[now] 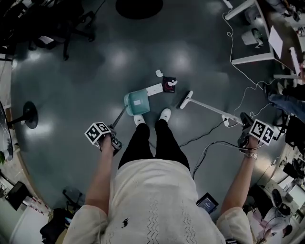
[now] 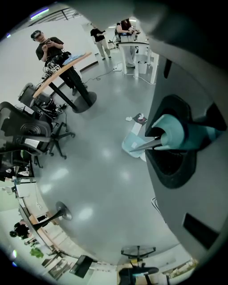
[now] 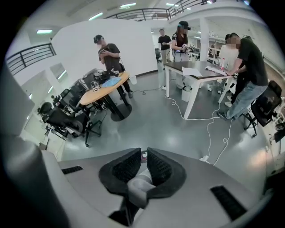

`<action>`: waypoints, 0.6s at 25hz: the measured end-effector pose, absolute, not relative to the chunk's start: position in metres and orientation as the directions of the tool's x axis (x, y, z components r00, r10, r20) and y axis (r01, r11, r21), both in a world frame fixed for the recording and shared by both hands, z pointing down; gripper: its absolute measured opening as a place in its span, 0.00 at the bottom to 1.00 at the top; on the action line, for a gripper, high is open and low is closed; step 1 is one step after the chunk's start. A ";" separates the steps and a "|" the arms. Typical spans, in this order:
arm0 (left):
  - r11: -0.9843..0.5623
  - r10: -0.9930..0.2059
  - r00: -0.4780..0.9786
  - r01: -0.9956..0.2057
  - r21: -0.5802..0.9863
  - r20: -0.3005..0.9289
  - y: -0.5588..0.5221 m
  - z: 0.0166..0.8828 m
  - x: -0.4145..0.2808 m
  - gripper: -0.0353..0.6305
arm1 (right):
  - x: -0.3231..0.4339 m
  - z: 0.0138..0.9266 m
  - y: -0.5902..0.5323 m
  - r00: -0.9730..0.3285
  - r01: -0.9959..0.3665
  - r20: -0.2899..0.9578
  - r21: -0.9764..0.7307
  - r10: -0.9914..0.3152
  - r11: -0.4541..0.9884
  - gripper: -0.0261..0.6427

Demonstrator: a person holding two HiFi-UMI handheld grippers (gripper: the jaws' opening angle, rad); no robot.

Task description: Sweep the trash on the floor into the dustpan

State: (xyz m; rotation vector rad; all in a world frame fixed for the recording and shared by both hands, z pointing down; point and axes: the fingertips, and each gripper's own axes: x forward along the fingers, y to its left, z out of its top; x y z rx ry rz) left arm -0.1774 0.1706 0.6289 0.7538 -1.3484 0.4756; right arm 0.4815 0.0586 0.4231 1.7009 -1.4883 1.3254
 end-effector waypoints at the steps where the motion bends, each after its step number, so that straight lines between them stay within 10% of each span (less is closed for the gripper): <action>1: 0.688 -0.114 0.166 -0.699 0.198 0.980 0.165 0.631 -0.180 0.19 | 0.484 0.422 0.046 -0.075 -0.943 0.890 -0.210 -0.450 -0.259 0.13; 15: 0.752 -0.081 0.102 -0.647 0.129 0.991 0.135 0.670 -0.170 0.19 | 0.295 0.500 0.013 -0.158 -0.869 0.907 0.060 -0.390 0.492 0.13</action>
